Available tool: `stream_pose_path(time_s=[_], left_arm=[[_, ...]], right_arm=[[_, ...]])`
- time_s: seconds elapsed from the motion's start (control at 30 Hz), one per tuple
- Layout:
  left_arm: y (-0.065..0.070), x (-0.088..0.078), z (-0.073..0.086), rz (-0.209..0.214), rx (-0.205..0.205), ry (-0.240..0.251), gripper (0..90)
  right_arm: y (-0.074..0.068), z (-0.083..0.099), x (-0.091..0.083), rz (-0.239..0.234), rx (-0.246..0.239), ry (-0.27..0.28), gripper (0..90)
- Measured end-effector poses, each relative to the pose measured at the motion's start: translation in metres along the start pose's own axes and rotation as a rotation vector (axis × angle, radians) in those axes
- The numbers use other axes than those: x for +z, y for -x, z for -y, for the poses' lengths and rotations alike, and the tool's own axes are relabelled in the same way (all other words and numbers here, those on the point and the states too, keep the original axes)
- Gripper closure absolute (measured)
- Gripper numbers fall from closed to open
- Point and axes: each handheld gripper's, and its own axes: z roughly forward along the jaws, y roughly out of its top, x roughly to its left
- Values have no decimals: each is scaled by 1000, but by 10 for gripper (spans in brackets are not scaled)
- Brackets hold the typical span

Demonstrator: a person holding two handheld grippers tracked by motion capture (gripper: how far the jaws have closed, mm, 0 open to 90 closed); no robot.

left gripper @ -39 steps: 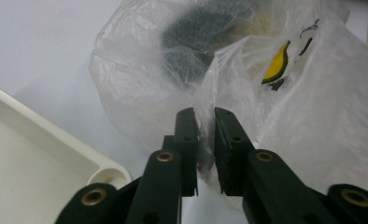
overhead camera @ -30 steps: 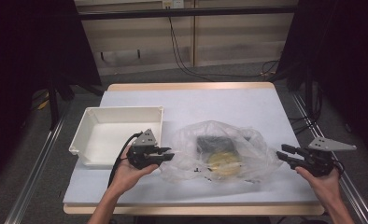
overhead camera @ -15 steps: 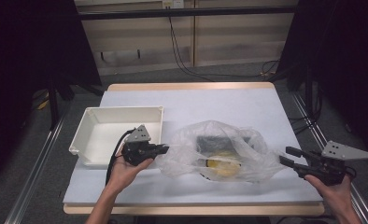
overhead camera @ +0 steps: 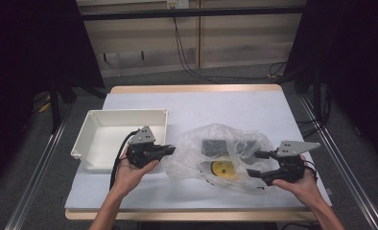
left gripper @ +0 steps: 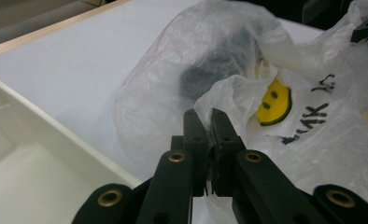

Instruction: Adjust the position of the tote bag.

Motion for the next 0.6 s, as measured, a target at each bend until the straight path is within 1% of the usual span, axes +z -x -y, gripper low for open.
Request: stream_pose_path(time_s=[0.03,0.07,0.1,0.13,0.2,0.23,0.27,0.3,0.33,0.37,0.4,0.43,0.47,0.5,0.53,0.57,0.6], left_arm=[[0,-1,1,-5,1,-5,873],[1,-1,2,1,-1,-5,873],[0,-3,2,7,5,-3,872],[0,-3,2,7,5,-3,868],[1,-5,0,25,-2,19,864],[2,-6,-2,25,4,23,856],[3,-6,-4,22,0,28,856],[4,-6,-6,26,7,30,810],[8,-7,-10,31,16,39,806],[8,-7,-10,31,16,39,800],[9,-6,-11,38,19,44,800],[9,-6,-13,52,16,52,769],[10,-6,-15,45,21,51,723],[11,-5,-17,43,15,53,677],[11,-4,-19,52,13,60,644],[11,-3,-21,55,17,66,628],[11,-2,-25,72,16,80,609]], right_arm=[[4,3,12,-5,-1,-46,273],[6,5,18,-9,2,-65,273],[7,7,22,-11,8,-77,284],[7,7,22,-11,8,-77,284],[9,11,29,-26,12,-97,321],[10,13,36,-36,12,-110,328],[10,13,36,-36,12,-110,328],[10,14,44,-31,-3,-144,342],[10,16,48,-33,-2,-163,354],[10,16,48,-33,-2,-163,354],[11,18,52,-39,-5,-177,366],[10,20,56,-36,-10,-196,384],[9,22,59,-28,-19,-218,434],[9,25,61,-36,-24,-231,445],[8,26,62,-31,-26,-221,457],[7,26,62,-26,-28,-223,493],[9,25,61,-22,-30,-226,649]])
